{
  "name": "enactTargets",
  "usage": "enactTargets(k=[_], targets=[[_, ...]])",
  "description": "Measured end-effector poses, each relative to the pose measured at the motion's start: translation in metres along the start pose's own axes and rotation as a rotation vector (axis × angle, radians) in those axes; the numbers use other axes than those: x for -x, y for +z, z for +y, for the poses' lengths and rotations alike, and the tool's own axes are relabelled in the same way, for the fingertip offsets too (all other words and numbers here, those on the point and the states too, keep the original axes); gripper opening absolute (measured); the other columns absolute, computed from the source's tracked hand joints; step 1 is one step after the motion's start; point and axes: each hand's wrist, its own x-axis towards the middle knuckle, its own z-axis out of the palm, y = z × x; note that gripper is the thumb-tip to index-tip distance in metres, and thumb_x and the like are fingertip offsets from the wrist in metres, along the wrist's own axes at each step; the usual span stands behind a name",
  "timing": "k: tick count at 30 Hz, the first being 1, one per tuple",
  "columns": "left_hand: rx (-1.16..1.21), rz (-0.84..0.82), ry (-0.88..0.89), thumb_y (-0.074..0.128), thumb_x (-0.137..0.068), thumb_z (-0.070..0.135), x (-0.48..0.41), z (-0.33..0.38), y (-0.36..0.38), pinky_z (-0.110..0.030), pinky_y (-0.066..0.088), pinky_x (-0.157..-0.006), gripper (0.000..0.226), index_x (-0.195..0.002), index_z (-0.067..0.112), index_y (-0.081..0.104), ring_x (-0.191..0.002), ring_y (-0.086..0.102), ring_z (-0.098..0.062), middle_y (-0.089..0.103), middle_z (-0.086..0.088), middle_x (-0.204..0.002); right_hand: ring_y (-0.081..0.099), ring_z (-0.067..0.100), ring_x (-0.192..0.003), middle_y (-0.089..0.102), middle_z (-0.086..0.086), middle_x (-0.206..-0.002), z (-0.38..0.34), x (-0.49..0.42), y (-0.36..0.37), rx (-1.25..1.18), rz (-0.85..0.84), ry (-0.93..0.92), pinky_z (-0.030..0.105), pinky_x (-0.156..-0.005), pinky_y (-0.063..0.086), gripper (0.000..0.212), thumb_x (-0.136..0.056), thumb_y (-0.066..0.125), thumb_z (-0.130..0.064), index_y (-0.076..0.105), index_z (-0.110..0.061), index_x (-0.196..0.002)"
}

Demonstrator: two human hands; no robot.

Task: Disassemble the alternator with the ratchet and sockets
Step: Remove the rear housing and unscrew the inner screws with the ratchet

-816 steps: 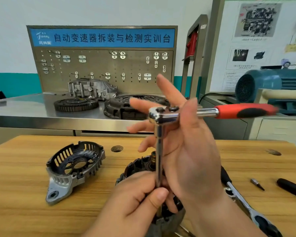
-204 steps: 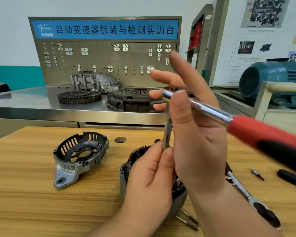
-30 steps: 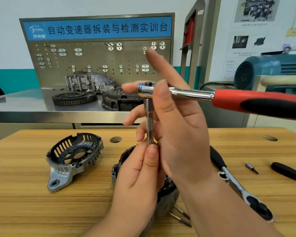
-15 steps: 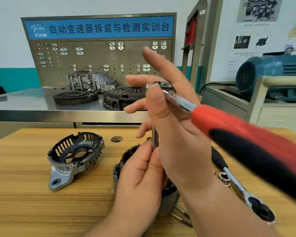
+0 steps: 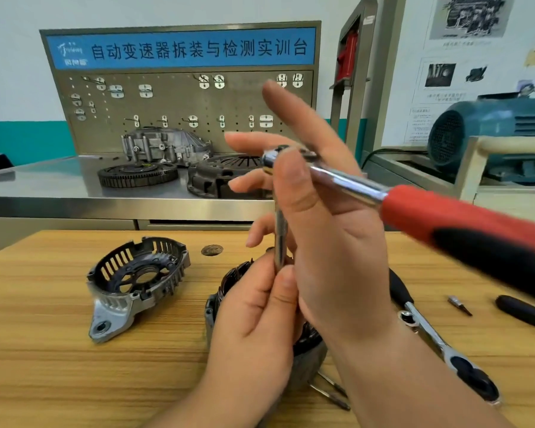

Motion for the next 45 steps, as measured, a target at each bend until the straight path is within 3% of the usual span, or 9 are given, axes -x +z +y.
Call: enactTargets(k=[2,6,15,18,20,27,32,40,45], targets=[[0.018,-0.001,-0.017,0.055,-0.078,0.043,0.0,0.0,0.0,-0.031,0.038,-0.053,0.019,-0.084,0.034,0.071,-0.054,0.046,-0.019,0.054,-0.001,-0.06,0.065,-0.004,-0.067,0.07,-0.012,-0.077,0.003,0.001,0.0,-0.187,0.06,-0.005,0.006,-0.045,0.04,0.074,-0.091,0.035,-0.062,0.061,0.003,-0.118],[0.012,-0.048,0.025,0.057,-0.083,0.049,0.001,0.005,0.0,-0.021,0.027,-0.04,0.02,-0.082,0.033,0.068,-0.042,0.037,-0.006,0.043,0.008,-0.051,0.065,0.016,-0.079,0.072,0.007,-0.106,0.003,0.003,0.003,-0.586,0.049,-0.056,0.026,-0.05,0.048,0.05,-0.086,0.04,-0.055,0.056,-0.026,-0.124],[-0.044,0.018,0.066,0.058,-0.08,0.059,-0.004,0.002,0.006,-0.028,0.038,-0.049,0.02,-0.077,0.041,0.066,-0.05,0.049,-0.01,0.057,0.008,-0.057,0.066,0.018,-0.084,0.07,0.0,-0.105,-0.008,0.012,0.006,-0.324,0.127,-0.276,0.032,-0.065,0.053,0.022,-0.089,0.049,-0.033,0.055,-0.038,-0.11],[-0.114,0.1,0.146,0.056,-0.077,0.067,-0.011,-0.001,0.009,-0.02,0.04,-0.056,0.012,-0.078,0.058,0.063,-0.057,0.054,0.006,0.06,0.028,-0.065,0.063,0.024,-0.095,0.065,0.005,-0.114,-0.015,-0.001,0.005,-0.234,0.047,-0.209,0.016,-0.069,0.049,0.031,-0.089,0.051,-0.043,0.056,-0.029,-0.117],[-0.071,0.027,0.059,0.054,-0.078,0.055,-0.005,0.0,0.005,-0.018,0.035,-0.048,0.017,-0.077,0.043,0.067,-0.048,0.046,0.002,0.054,0.018,-0.056,0.063,0.029,-0.094,0.063,0.016,-0.121,-0.012,-0.008,0.005,-0.101,-0.048,0.001,0.012,-0.054,0.044,0.081,-0.074,0.032,-0.082,0.054,-0.023,-0.125],[-0.071,-0.081,0.082,0.052,-0.085,0.058,0.003,0.0,-0.001,-0.02,0.033,-0.044,0.03,-0.095,0.034,0.067,-0.046,0.042,-0.002,0.048,0.006,-0.054,0.066,0.019,-0.068,0.073,0.011,-0.103,0.003,0.01,0.008,-0.602,-0.001,-0.102,0.026,-0.05,0.048,0.046,-0.094,0.033,-0.052,0.055,-0.028,-0.126],[-0.1,0.017,0.017,0.052,-0.082,0.052,0.001,-0.006,-0.001,-0.051,0.048,-0.055,0.029,-0.09,0.028,0.067,-0.057,0.05,-0.032,0.057,-0.016,-0.066,0.064,0.002,-0.071,0.061,0.018,-0.124,0.006,-0.016,-0.014,0.12,-0.221,0.162,0.021,-0.055,0.04,0.031,-0.102,0.037,-0.015,0.052,-0.016,-0.129],[0.054,-0.091,0.014,0.056,-0.084,0.05,0.002,0.003,0.001,-0.017,0.031,-0.042,0.024,-0.081,0.027,0.065,-0.046,0.039,-0.005,0.043,0.008,-0.055,0.065,0.019,-0.059,0.071,0.01,-0.103,0.002,0.004,-0.001,-0.669,-0.024,-0.083,0.025,-0.047,0.05,0.054,-0.084,0.041,-0.05,0.05,-0.025,-0.131],[-0.049,-0.071,0.056,0.054,-0.085,0.05,0.001,0.004,0.001,-0.017,0.031,-0.042,0.021,-0.084,0.034,0.066,-0.044,0.04,-0.004,0.047,0.011,-0.052,0.066,0.019,-0.058,0.072,0.013,-0.105,-0.002,0.008,0.002,-0.654,-0.035,-0.06,0.026,-0.048,0.052,0.055,-0.085,0.035,-0.057,0.051,-0.028,-0.129]])
